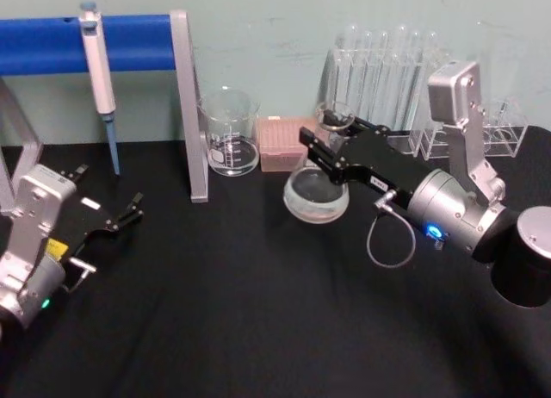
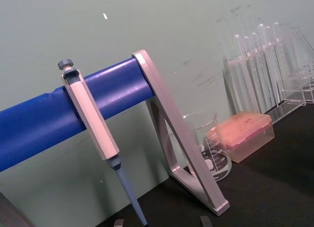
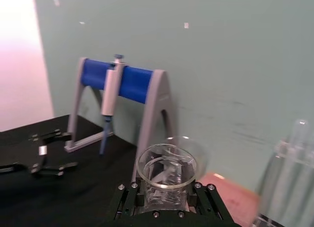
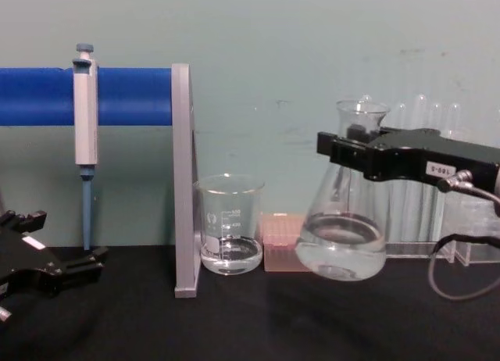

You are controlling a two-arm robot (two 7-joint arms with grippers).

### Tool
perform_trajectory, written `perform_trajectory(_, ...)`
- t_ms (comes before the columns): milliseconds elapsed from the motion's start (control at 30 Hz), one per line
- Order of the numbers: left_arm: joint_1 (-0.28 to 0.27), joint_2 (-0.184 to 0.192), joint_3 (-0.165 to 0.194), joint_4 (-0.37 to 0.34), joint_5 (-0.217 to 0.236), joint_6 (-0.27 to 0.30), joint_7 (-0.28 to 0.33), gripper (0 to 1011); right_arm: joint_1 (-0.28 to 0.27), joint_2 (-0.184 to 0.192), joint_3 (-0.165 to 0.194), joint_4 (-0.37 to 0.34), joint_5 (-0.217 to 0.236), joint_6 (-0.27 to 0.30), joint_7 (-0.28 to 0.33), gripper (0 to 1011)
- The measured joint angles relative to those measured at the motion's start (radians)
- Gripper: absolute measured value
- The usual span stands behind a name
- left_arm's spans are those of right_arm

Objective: Grasp the erlenmeyer flask with one hand, shake it three times, then place it back.

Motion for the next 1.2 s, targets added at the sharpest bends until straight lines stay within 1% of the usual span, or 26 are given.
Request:
perform_trajectory(200,0.0,0.0,0.0,0.0,0.0,0.0,0.0,1001,0.003,0.019,-0.017,-0.005,0.02,-0.008,0.044,456)
perform_trajectory(333,0.0,0.0,0.0,0.0,0.0,0.0,0.0,1001,0.008,0.035,-0.035,-0.005,0.034,-0.013,0.072,456)
perform_trajectory(567,0.0,0.0,0.0,0.0,0.0,0.0,0.0,1001,0.018,0.05,-0.057,0.001,0.047,-0.023,0.094,456)
perform_trajectory(800,0.0,0.0,0.0,0.0,0.0,0.0,0.0,1001,0.032,0.047,-0.076,0.029,0.051,-0.032,0.095,456)
perform_trajectory(967,0.0,0.0,0.0,0.0,0.0,0.0,0.0,1001,0.045,0.04,-0.091,0.061,0.051,-0.038,0.104,456)
perform_trajectory(1167,0.0,0.0,0.0,0.0,0.0,0.0,0.0,1001,0.068,0.027,-0.116,0.118,0.048,-0.051,0.121,456)
perform_trajectory(1200,0.0,0.0,0.0,0.0,0.0,0.0,0.0,1001,0.068,0.027,-0.116,0.118,0.048,-0.051,0.121,456)
